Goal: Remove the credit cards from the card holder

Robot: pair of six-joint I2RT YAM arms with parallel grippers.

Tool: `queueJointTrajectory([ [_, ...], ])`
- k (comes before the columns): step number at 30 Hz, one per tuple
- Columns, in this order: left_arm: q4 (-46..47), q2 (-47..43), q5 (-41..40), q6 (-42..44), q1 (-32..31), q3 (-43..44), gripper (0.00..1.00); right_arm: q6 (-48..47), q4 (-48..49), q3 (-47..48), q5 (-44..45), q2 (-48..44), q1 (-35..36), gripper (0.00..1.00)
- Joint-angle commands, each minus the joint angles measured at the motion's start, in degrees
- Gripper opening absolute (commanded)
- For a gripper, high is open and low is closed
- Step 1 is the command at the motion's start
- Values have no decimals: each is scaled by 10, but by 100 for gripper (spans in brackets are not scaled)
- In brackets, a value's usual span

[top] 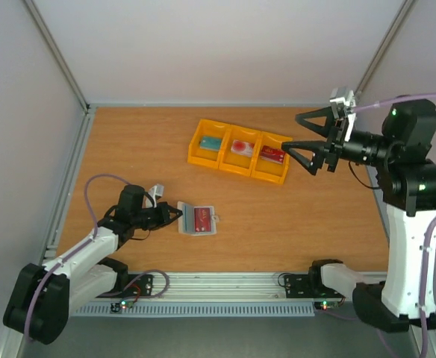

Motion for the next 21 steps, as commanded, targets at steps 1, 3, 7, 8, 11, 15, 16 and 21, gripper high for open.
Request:
queueJointTrajectory([
  [1, 18, -11, -2, 7, 3, -2, 0, 113, 166, -116, 120, -19, -2, 99],
  [3, 19, -10, -1, 11, 3, -1, 0, 129, 205, -154, 47, -14, -2, 98],
  [7, 19, -8, 1, 16, 4, 0, 0, 224, 391, -229, -59, 13, -2, 99],
  [8, 19, -8, 1, 15, 4, 0, 0, 272, 446, -244, -68, 24, -2, 99],
  [11, 12, -10, -4, 12, 4, -1, 0, 421, 575, -258, -116, 69, -5, 98],
  [15, 2, -15, -12, 11, 4, -1, 0, 194, 262, -182, 180, 52, 24, 99],
  [16, -2, -15, -14, 10, 3, -1, 0, 151, 212, -173, 293, 34, 47, 99],
  [21, -22, -5, -10, 7, 13, 7, 0, 100, 180, -220, 580, -41, 71, 98],
])
